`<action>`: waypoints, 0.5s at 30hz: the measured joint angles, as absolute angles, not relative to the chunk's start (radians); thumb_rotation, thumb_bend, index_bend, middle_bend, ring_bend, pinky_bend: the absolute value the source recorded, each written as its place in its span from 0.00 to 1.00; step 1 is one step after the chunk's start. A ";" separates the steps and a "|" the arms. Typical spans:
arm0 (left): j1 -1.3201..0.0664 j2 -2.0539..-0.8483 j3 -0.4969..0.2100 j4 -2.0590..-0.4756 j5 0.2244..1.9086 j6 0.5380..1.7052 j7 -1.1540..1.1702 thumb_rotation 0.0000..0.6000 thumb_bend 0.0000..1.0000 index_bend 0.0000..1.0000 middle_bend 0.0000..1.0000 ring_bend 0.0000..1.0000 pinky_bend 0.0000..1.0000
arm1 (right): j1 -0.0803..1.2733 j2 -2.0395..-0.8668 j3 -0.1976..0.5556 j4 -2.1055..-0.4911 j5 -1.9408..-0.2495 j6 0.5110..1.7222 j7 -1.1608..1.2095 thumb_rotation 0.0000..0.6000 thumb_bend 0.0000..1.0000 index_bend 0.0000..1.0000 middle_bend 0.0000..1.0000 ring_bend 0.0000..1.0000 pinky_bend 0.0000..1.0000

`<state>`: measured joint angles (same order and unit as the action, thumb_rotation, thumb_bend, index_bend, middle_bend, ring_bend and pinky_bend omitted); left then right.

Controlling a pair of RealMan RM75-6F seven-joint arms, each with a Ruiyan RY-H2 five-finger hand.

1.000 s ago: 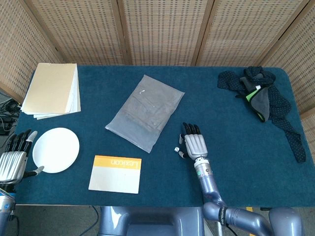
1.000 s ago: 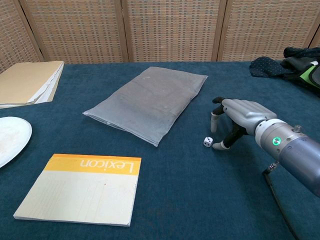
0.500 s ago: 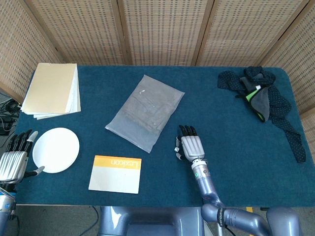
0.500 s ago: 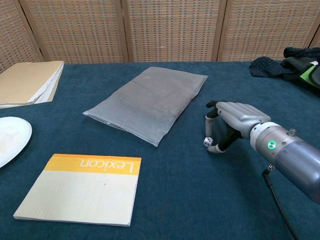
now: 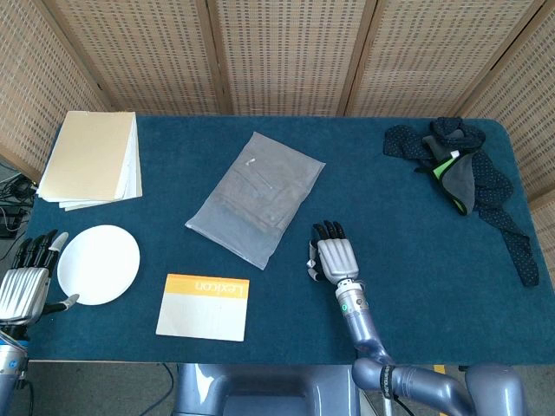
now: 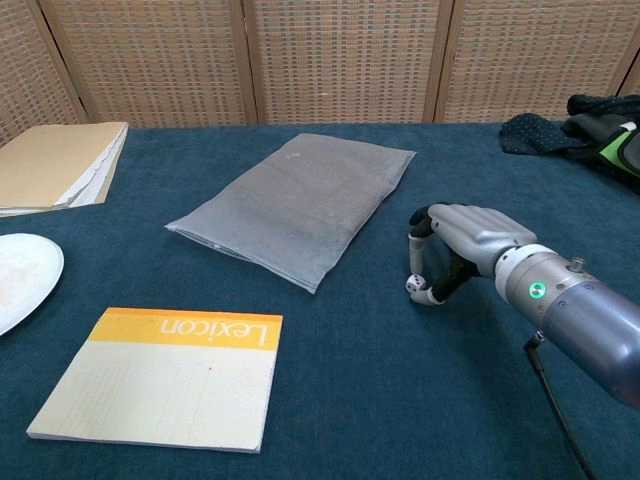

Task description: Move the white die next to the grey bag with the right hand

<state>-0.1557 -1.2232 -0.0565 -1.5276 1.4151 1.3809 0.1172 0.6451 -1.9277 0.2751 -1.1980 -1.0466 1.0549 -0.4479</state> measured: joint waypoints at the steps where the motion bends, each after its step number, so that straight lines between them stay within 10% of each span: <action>1: -0.156 -1.223 -0.057 -1.528 1.414 1.381 0.117 1.00 0.00 0.00 0.00 0.00 0.00 | 0.645 -1.926 0.274 -1.202 -1.049 1.057 -0.448 1.00 0.49 0.62 0.22 0.00 0.00; 15: -0.153 -1.221 -0.057 -1.526 1.416 1.389 0.110 1.00 0.00 0.00 0.00 0.00 0.00 | 0.655 -1.862 0.296 -1.319 -1.089 1.115 -0.486 1.00 0.49 0.60 0.20 0.00 0.00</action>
